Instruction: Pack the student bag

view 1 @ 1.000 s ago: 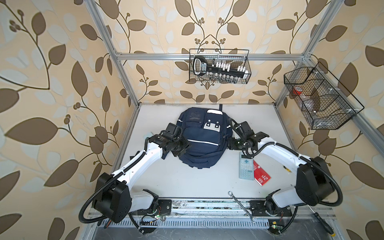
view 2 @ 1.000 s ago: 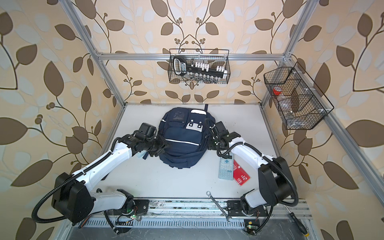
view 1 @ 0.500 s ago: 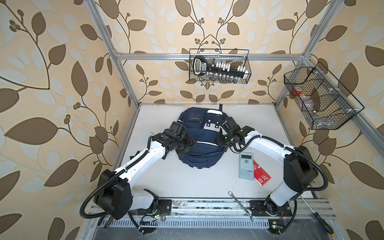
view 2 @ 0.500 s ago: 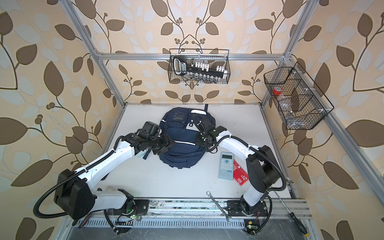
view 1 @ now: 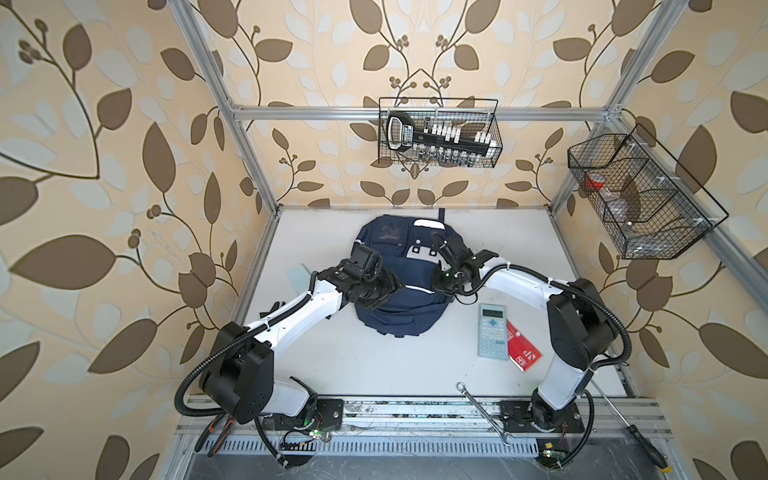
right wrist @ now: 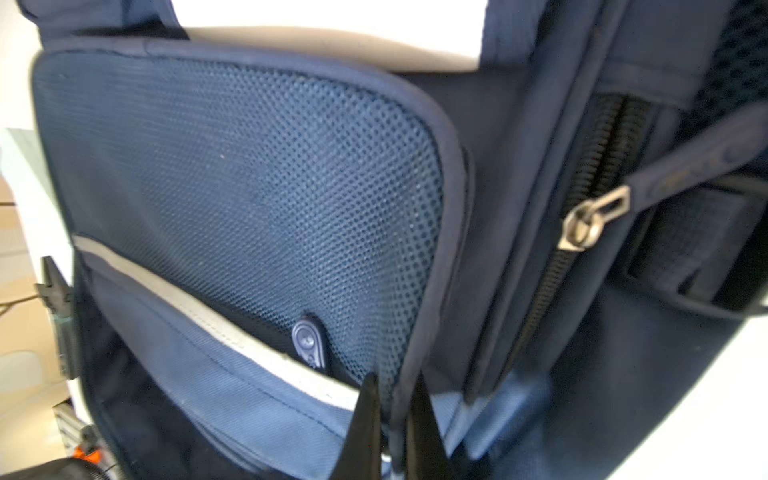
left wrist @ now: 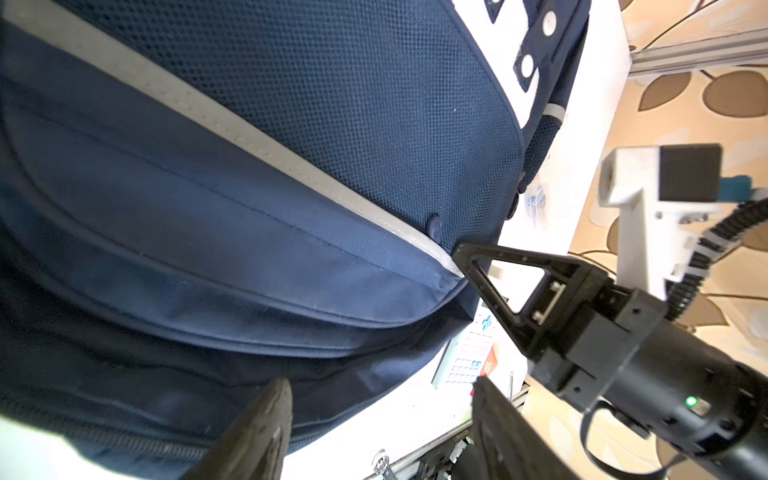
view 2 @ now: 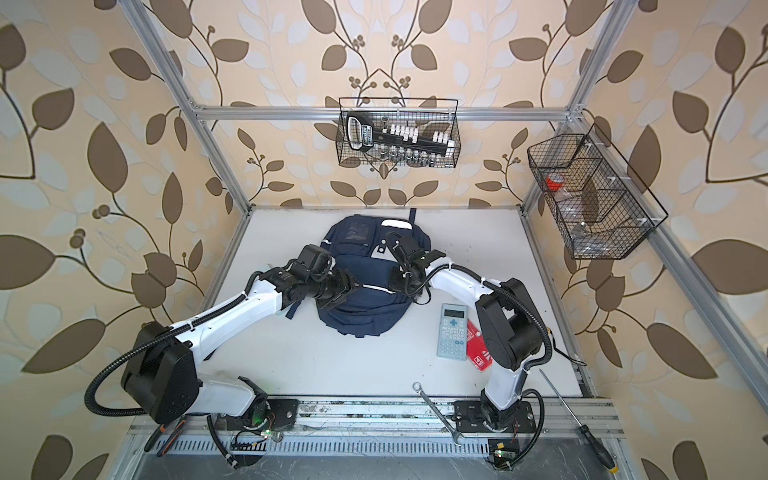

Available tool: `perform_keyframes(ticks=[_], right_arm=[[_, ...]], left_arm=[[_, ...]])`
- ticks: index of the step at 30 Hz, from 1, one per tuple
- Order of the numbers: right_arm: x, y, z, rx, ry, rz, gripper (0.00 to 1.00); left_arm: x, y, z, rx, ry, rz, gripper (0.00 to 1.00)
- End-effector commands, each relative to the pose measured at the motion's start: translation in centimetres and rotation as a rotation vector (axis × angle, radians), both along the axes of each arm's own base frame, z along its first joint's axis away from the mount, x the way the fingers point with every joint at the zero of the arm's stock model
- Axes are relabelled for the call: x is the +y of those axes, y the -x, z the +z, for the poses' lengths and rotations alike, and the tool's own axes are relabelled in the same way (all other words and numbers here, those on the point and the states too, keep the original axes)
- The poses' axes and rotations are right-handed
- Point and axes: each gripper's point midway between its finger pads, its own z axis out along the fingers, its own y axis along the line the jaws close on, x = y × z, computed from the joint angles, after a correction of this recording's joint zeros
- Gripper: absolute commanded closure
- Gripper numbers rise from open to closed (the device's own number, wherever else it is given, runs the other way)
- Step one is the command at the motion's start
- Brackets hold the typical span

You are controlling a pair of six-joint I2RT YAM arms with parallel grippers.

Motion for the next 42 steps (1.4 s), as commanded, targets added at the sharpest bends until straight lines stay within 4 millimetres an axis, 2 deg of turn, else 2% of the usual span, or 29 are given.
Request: perform_keyframes(ticks=[1, 6, 9, 11, 14, 19, 21, 22, 29, 32, 39, 42], right_arm=[[2.4, -2.2, 6.9, -0.117, -0.202, -0.025, 1.0], [3.4, -3.2, 14.1, -0.185, -0.523, -0.094, 1.0], [4.0, -3.0, 17.0, -0.208, -0.665, -0.105, 1.0], [4.4, -2.7, 17.7, -0.194, -0.701, -0.096, 1.0], [4.7, -1.9, 17.4, -0.169, -0.724, -0.092, 1.0], [4.0, -0.7, 16.1, -0.148, -0.718, -0.11, 1.0], [3.9, -0.2, 16.0, -0.148, -0.727, -0.108, 1.0], [3.8, 0.0, 15.9, -0.146, -0.727, -0.107, 1.0], [3.4, 0.9, 14.8, -0.131, -0.707, -0.104, 1.0], [3.5, 1.5, 14.0, -0.113, -0.692, -0.094, 1.0], [2.7, 2.5, 12.2, -0.102, -0.639, -0.095, 1.0], [2.1, 2.6, 11.5, -0.129, -0.56, -0.071, 1.0]], left_arm=[[-0.8, -0.4, 1.1, -0.034, 0.058, 0.018, 0.26], [-1.4, -0.7, 2.0, -0.006, 0.138, 0.075, 0.2], [-1.1, -0.7, 1.7, 0.02, 0.16, 0.131, 0.17], [-0.9, -1.0, 1.4, 0.04, 0.17, 0.171, 0.16], [-1.0, -1.9, 1.5, 0.053, 0.209, 0.236, 0.16], [-1.9, -4.2, 3.0, 0.01, 0.277, 0.286, 0.18], [-2.2, -4.9, 3.6, -0.011, 0.284, 0.281, 0.22], [-2.4, -5.2, 2.3, 0.017, 0.266, 0.285, 0.24], [-2.6, -6.4, 1.0, 0.019, 0.272, 0.297, 0.51], [-2.5, -7.4, 1.5, -0.003, 0.28, 0.305, 0.59], [-2.9, -9.6, 4.1, -0.086, 0.29, 0.294, 1.0], [-2.5, -9.9, 5.0, -0.113, 0.244, 0.288, 1.0]])
